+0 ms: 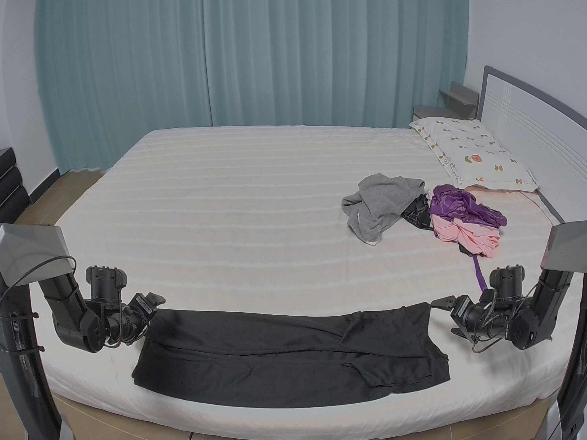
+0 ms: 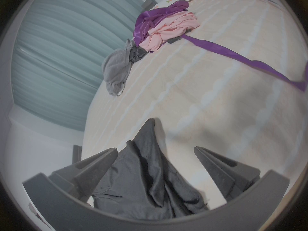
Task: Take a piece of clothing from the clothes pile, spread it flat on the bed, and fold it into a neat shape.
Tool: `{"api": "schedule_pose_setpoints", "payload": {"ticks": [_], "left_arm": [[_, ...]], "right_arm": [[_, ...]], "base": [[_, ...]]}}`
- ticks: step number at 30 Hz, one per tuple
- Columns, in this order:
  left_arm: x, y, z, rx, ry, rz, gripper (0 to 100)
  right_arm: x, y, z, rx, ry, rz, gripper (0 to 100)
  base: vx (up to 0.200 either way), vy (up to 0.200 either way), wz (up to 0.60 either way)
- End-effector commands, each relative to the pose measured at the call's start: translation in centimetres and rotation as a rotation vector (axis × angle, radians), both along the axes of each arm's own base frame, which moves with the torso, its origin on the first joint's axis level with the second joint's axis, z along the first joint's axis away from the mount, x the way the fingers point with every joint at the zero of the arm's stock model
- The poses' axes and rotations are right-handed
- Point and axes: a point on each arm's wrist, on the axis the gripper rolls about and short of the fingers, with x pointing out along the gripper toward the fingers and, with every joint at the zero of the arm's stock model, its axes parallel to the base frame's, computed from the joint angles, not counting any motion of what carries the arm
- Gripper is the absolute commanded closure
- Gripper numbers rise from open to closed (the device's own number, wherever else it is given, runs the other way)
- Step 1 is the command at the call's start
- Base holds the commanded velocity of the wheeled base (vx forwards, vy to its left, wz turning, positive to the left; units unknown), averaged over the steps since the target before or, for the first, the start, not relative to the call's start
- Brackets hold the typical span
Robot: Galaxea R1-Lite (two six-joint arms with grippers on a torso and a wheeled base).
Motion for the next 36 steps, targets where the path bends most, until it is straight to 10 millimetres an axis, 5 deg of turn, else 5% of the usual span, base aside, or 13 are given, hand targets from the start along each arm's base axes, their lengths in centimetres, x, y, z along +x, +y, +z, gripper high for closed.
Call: {"api": "schedule_pose_setpoints", "payload": {"ticks": [1, 12, 36], "left_arm": [[-2.6, 0.2, 1.4, -0.037, -0.011, -0.023, 0], [-4.1, 0.6, 0.7, -0.108, 0.041, -0.041, 0], [-5.3, 0.6, 0.8, -0.05, -0.063, -0.087, 0]], "right_arm": [[-2.9, 0.3, 0.4, 0.091, 0.022, -0.068, 0], [-4.7, 1.2, 0.2, 0.17, -0.002, -0.098, 0], [-4.7, 1.6, -0.5, 0.164, -0.007, -0.085, 0]], "base": [[0.0, 0.0, 0.0], [-0.036, 0.0, 0.0], [-0.033, 0.0, 0.0]]}}
